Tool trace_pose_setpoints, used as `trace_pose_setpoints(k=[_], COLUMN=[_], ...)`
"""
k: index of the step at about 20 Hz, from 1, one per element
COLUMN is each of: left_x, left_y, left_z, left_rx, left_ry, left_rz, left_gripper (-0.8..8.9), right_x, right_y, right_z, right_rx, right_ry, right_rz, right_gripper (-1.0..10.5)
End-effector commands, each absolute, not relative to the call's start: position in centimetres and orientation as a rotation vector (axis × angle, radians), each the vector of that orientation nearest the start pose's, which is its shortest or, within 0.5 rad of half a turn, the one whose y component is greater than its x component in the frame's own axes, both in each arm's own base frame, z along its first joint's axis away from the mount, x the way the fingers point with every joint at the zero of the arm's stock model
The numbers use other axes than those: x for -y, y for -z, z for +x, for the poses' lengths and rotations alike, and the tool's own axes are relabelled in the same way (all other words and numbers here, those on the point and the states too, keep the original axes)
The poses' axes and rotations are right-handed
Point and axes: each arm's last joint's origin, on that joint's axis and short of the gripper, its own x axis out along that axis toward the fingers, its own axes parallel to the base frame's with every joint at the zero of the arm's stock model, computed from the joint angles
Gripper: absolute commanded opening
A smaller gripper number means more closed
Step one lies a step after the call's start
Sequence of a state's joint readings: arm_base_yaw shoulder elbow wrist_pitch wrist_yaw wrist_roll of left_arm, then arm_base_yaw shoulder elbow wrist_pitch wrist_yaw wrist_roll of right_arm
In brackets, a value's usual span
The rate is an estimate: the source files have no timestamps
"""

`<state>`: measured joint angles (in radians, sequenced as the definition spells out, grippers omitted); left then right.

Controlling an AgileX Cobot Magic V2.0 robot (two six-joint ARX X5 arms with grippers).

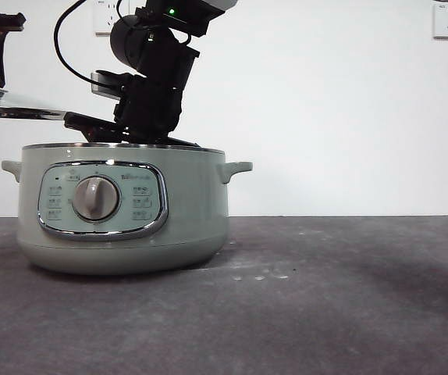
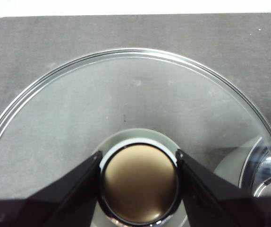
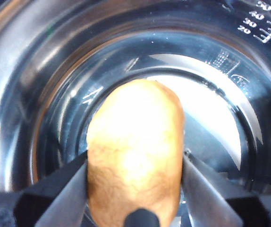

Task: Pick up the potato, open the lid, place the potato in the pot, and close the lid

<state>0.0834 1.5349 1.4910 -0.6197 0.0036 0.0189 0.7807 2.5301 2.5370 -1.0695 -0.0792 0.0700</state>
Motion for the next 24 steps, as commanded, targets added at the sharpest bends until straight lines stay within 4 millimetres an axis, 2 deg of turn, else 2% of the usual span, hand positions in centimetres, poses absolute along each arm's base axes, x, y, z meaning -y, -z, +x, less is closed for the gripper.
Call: trace_pose_setpoints(k=[1, 4, 8, 13, 18, 24], left_x=[-2.9, -2.9, -2.9, -2.2, 0.4, 4.1], left_y=[-36.5, -36.5, -36.4, -36.2, -36.0, -36.0], left_z=[33.2, 33.2, 33.2, 33.1, 33.0, 32.8], left_rx=[-0.612, -0.612, -0.615, -0.644, -0.67, -0.67], left_ry=[-0.069, -0.068, -0.067, -0.004, 0.071, 0.176], left_rz=[0.001, 0.001, 0.0, -0.021, 0.004, 0.027], left_gripper=[-0.09, -0.09, -0.09, -0.09, -0.09, -0.09], right_x=[-37.6, -37.6, -37.0, -35.1, -33.7, -29.8], right_y=[-21.8, -23.6, -28.3, -33.7, -38.4, -44.8], right_z=[37.4, 37.3, 35.7, 33.5, 31.1, 27.5], right_rx=[-1.078, -1.041, -0.994, -0.938, -0.847, -0.714], right_ry=[-0.735, -0.743, -0.737, -0.715, -0.755, -0.781], right_rz=[-0.331, -0.317, -0.321, -0.317, -0.282, -0.252], right_gripper=[6.3, 6.3, 6.3, 6.3, 6.3, 6.3])
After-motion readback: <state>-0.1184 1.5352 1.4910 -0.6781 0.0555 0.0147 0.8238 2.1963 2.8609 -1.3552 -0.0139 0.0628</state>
